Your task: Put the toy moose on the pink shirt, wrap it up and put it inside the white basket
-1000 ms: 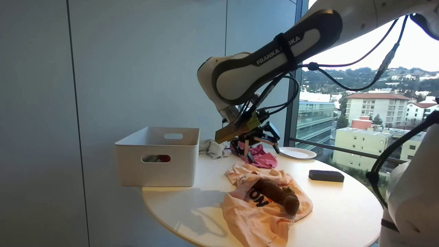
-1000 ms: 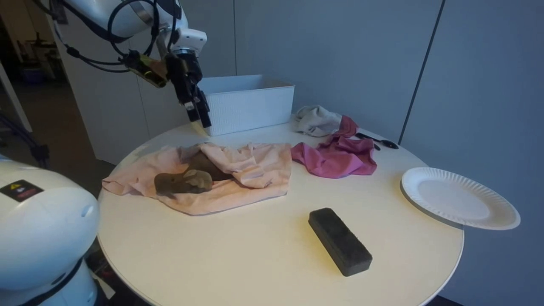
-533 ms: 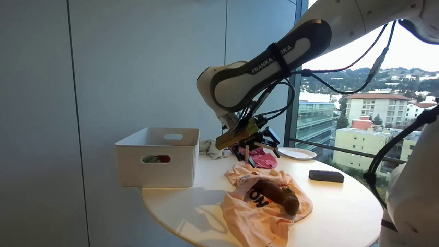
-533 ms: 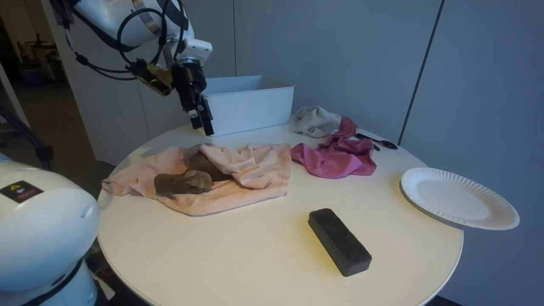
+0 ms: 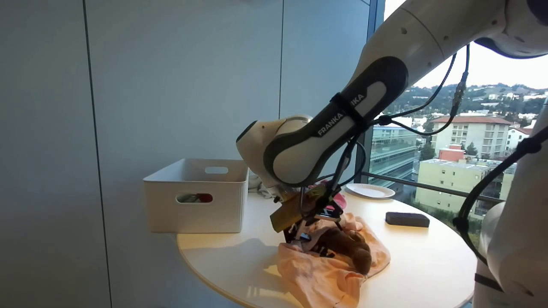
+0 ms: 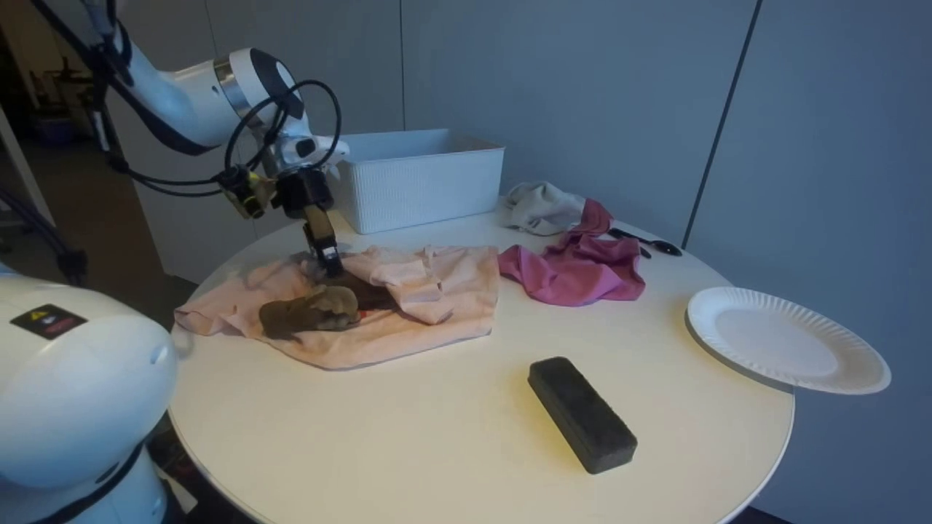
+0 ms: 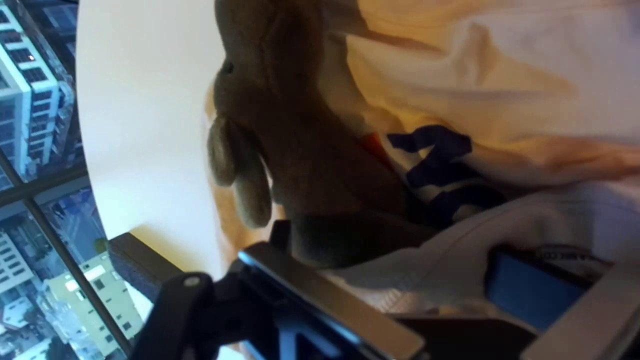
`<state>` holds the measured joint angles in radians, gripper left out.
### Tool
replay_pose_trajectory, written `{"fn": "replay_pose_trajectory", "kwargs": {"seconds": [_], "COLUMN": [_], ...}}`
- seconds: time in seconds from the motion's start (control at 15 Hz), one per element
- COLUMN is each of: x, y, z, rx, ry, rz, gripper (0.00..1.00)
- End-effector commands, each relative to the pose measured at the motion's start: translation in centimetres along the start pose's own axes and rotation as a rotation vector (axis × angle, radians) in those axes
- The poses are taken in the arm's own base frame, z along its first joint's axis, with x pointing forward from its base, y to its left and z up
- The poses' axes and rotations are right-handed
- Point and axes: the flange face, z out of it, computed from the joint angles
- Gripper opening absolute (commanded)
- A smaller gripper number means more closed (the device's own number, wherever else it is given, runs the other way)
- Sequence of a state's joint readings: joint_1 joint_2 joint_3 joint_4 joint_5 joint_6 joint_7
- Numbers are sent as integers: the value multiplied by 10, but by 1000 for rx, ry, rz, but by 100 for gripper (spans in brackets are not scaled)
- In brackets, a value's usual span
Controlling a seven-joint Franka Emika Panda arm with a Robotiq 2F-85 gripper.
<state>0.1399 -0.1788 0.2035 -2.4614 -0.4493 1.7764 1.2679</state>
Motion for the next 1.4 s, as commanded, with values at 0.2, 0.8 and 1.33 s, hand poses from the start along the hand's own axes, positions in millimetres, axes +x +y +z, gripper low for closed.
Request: {"fn": "replay_pose_trajectory", "kwargs": {"seconds": [0.2, 0.8, 1.33], "x": [-48, -99, -67], "y": [37, 44, -34], "z": [13, -35, 49], "rx": [129, 219, 409], "ry": [250, 468, 282], "rz": [-122, -490, -820], "gripper": [100, 100, 100]}}
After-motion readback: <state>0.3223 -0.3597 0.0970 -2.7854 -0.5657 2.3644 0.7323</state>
